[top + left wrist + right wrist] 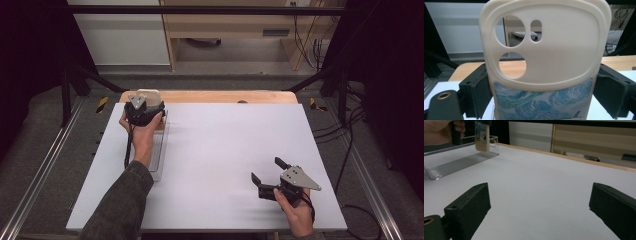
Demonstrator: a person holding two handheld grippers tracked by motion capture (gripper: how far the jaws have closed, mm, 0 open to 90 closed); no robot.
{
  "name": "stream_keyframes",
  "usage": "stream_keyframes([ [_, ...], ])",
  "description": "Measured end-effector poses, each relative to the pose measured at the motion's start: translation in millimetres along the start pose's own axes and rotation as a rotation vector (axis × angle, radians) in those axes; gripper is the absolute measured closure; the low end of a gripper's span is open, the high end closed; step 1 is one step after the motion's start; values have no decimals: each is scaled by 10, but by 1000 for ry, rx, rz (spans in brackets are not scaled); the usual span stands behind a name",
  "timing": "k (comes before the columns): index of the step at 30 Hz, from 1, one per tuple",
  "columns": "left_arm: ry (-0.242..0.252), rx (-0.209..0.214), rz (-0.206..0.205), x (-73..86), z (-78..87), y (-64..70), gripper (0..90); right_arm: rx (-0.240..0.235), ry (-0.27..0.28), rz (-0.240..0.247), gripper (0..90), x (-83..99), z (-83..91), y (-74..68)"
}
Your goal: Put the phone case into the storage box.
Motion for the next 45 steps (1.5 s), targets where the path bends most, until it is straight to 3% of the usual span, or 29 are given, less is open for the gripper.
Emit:
stream_keyframes([
  [14, -32, -4, -26, 92, -55, 45, 113, -3, -2, 3, 34, 2, -5, -7],
  [22, -43, -16, -8, 133, -91, -18, 112, -7, -4, -3, 34, 9, -13, -13],
  [25, -43, -18, -20, 137, -85, -17, 112, -10, -7, 6, 33, 8, -20, -27],
  [35, -46, -10, -7, 138, -76, -4, 109, -7, -6, -8, 32, 12, -19, -28],
  [38, -50, 2, -26, 143, -72, 4, 109, -12, -12, 10, 32, 12, -23, -52],
  [41, -45, 0, -9, 138, -78, -12, 108, -13, -14, 13, 32, 13, -34, -54],
  [43, -45, -5, 23, 131, -76, -11, 108, -13, -16, 16, 32, 19, -40, -52],
  [45, -45, -13, 15, 134, -80, -8, 109, -12, -14, 14, 32, 17, -32, -50],
])
Point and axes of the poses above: each handheld gripper's, and its own axes: z roughly backward along the jaws, x roughly out of its underside, y roughly to its right, the point moved 7 cm from there along -z, roughly forward along the jaws, and after that the axes turned 14 degrees about z, right-handed, at the moved point
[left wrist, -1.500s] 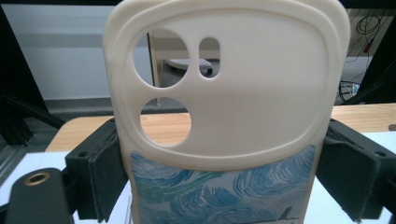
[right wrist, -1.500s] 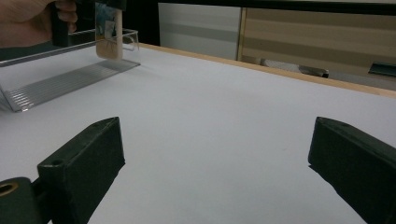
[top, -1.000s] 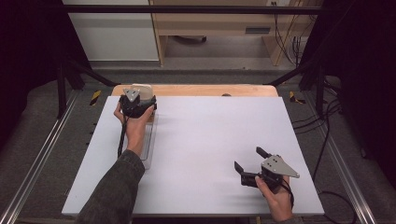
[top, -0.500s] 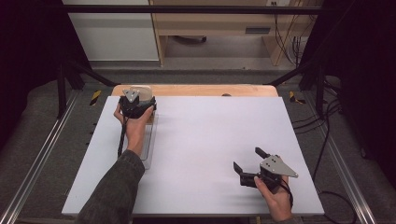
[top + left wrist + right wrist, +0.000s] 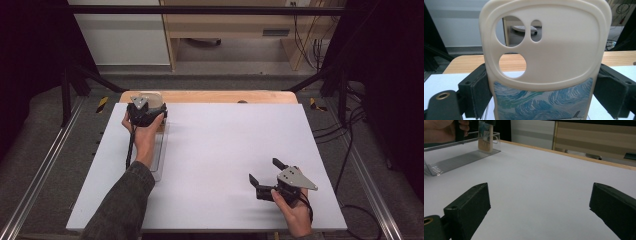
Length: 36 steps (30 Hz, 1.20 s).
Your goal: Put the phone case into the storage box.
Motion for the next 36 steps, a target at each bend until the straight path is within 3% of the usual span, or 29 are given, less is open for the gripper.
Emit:
stream_keyframes([
  [23, 17, -22, -22, -14, -51, -53, 105, -1, 4, -16, 32, 16, 9, 17],
  [36, 14, -14, -4, -27, -40, -81, 96, -2, 6, -14, 31, 3, 9, 8],
])
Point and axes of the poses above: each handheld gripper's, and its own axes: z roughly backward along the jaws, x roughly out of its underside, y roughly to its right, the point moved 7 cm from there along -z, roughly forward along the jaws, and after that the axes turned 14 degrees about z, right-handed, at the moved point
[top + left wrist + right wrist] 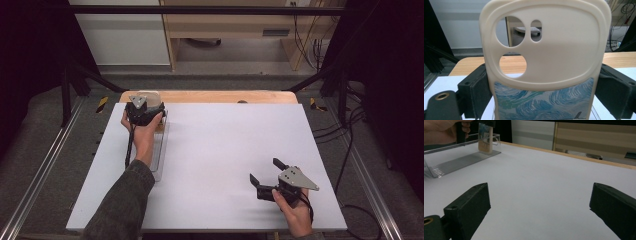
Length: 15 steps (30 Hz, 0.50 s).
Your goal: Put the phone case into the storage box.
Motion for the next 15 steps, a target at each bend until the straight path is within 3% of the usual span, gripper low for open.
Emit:
stream_keyframes([
  [15, 0, 7, -9, 6, -2, 12, 94, 0, 0, -5, 31, 2, 3, 4],
])
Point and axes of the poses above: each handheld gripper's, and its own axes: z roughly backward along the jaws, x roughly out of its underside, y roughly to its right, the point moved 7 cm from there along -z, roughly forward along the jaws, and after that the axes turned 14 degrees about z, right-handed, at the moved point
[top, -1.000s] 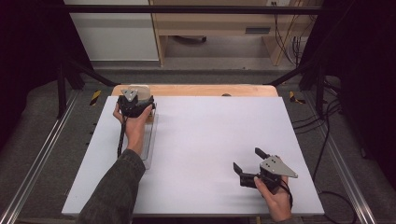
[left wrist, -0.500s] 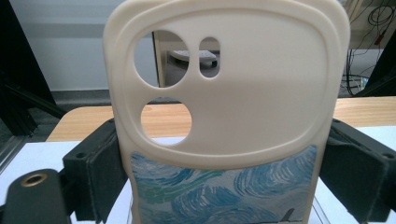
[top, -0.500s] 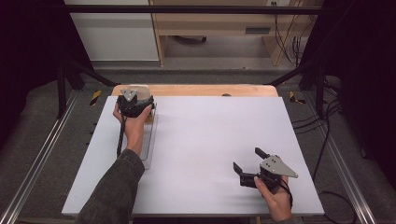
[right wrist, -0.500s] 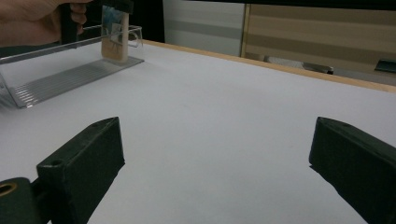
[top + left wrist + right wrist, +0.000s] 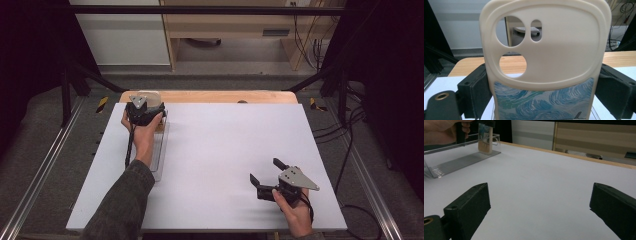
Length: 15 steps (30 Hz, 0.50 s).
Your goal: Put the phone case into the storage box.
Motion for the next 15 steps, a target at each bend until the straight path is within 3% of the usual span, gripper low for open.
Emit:
stream_keyframes([
  [15, 32, 14, -3, -50, 35, 22, 60, -3, 1, 1, 30, -3, 1, -8],
])
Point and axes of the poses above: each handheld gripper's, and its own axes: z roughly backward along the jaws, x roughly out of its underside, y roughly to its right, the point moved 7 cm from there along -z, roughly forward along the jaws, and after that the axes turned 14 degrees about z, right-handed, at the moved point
